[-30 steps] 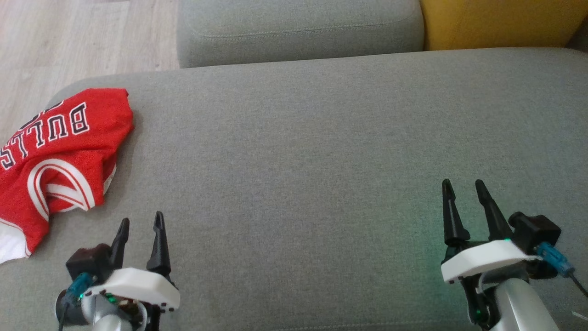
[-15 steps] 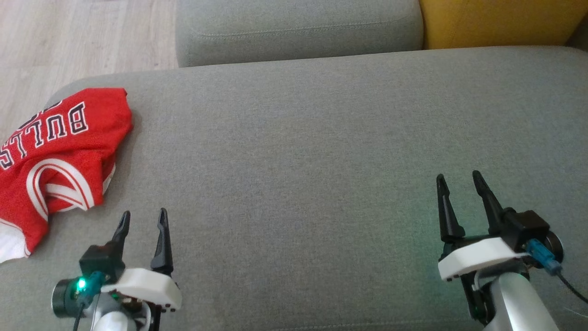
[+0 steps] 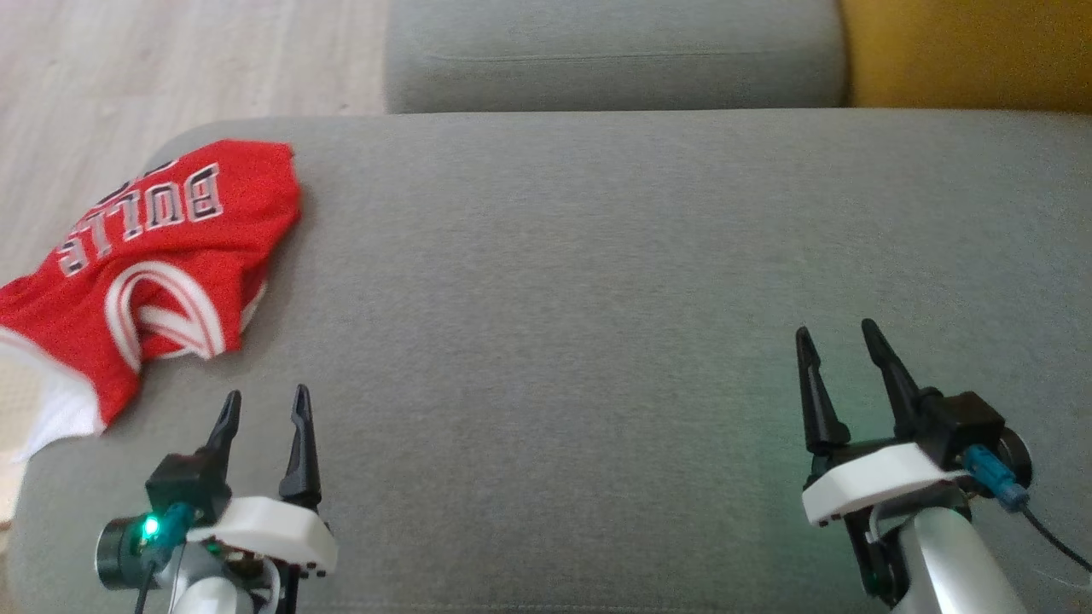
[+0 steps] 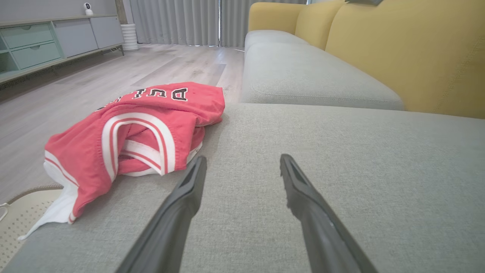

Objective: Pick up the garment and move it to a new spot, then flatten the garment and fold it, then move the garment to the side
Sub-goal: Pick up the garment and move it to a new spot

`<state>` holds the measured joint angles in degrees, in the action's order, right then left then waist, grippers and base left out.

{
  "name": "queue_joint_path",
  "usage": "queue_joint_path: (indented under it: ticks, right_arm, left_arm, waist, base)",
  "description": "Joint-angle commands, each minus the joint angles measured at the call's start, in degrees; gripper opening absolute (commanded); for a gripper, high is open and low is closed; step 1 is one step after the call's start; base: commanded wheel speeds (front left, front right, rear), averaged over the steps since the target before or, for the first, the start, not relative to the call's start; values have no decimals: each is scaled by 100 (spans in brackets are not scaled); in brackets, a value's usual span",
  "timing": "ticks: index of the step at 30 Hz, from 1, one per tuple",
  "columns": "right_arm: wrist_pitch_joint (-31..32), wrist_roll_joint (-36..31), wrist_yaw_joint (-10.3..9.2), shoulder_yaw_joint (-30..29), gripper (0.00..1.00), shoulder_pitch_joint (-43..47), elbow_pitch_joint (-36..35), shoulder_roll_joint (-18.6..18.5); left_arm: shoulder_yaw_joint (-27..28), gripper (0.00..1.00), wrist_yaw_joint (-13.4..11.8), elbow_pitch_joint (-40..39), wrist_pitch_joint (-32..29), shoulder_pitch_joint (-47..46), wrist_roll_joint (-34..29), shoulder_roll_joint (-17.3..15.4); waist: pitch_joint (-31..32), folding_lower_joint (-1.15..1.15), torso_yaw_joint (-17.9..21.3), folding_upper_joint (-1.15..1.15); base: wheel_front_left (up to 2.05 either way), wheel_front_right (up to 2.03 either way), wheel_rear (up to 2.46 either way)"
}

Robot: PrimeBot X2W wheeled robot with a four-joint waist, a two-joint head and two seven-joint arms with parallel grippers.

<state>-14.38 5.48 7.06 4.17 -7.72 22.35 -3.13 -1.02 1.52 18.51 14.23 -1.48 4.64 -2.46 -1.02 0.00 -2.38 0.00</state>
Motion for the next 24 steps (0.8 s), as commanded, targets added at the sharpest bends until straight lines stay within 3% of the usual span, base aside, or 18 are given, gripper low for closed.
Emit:
queue_joint_path:
  ticks: [1,11,24]
  right_arm:
    - [-62,25,43,168,100,-231,-137,15]
    - [-62,60,43,335,100,-225,-125,22]
    - [-62,141,43,477,100,-282,-109,24]
  left_arm:
    - [190,100,-18,-202,77,-311,-20,-48]
    - [267,100,-51,-239,77,-229,-34,-45]
    - [618,100,-86,-351,77,-120,-51,-65]
  waist:
    - [4,0,-253,0]
    - [31,0,-1373,0]
    - [-41,0,-2376,0]
  base:
    - [0,0,0]
    - [0,0,0]
    - [0,0,0]
